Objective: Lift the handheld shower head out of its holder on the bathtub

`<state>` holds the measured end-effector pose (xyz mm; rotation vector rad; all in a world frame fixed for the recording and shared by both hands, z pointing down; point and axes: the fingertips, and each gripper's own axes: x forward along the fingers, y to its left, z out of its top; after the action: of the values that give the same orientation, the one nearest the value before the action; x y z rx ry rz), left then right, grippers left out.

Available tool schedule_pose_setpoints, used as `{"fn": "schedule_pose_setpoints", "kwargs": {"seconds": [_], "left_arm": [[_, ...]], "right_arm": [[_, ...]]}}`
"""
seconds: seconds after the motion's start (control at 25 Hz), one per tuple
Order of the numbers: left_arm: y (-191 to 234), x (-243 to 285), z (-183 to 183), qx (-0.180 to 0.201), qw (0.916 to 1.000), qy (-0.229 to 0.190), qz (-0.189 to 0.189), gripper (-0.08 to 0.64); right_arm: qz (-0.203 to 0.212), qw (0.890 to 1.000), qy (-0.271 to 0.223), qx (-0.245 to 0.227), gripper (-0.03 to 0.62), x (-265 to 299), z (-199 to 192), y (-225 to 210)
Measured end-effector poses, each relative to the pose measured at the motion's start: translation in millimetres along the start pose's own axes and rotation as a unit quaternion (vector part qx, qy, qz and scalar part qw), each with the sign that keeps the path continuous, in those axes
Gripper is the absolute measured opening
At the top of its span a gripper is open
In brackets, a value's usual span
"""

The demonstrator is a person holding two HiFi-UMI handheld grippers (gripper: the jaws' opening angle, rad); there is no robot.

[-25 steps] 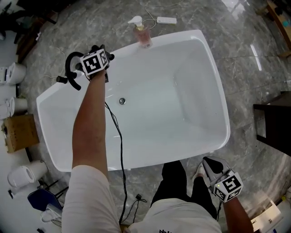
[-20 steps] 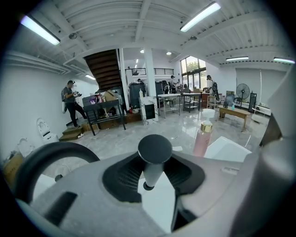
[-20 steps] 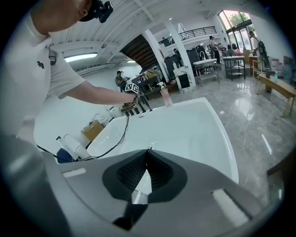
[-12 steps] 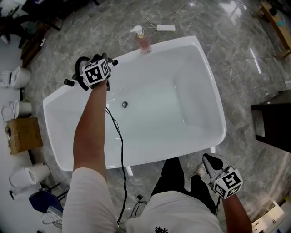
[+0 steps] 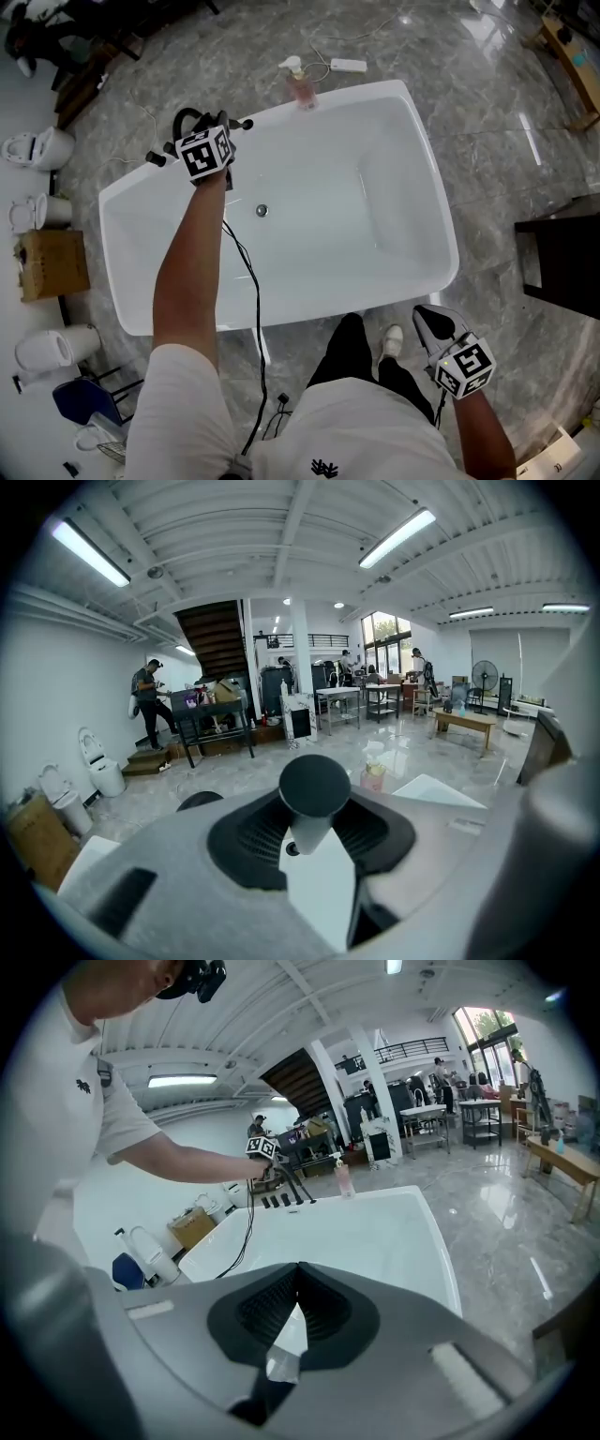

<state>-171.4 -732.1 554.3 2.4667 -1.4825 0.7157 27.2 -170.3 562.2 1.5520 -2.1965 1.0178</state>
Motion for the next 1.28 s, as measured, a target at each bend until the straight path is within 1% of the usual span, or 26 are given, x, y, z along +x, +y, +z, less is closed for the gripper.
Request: {"fn": "schedule_pose_setpoints", "kwargs": {"seconds": [0.28, 0.4, 0.52, 0.64, 0.84, 1.28], "left_arm": [[-18, -53, 13, 0.003, 0.9999, -0.013, -0.011, 0.138], [-26, -74, 19, 0.014, 0.9997, -0.015, -0.015, 0.138], [-30, -93, 25, 0.018, 0.9995, -0.02, -0.015, 0.138], [-38, -112, 30, 0.025, 0.9992, -0.026, -0.017, 0.138], [-55, -144, 35, 0.049, 0.9981, -0.033, -0.017, 0.138], [-87, -218, 32, 0.051, 0.9975, -0.043, -0.021, 0.138]], "right_arm": [[0.022, 1.0, -0.007, -0.014, 0.012, -18, -5, 16], [0.036, 0.999, -0.003, -0.027, 0.012, -21, -10, 25], [0.044, 0.998, -0.008, -0.037, 0.012, -26, -7, 33], [0.047, 0.998, -0.016, -0.042, 0.014, -32, -3, 35], [0.054, 0.997, -0.024, -0.052, 0.014, -49, -2, 33], [0.067, 0.995, -0.027, -0.065, 0.012, -84, -17, 36]]}}
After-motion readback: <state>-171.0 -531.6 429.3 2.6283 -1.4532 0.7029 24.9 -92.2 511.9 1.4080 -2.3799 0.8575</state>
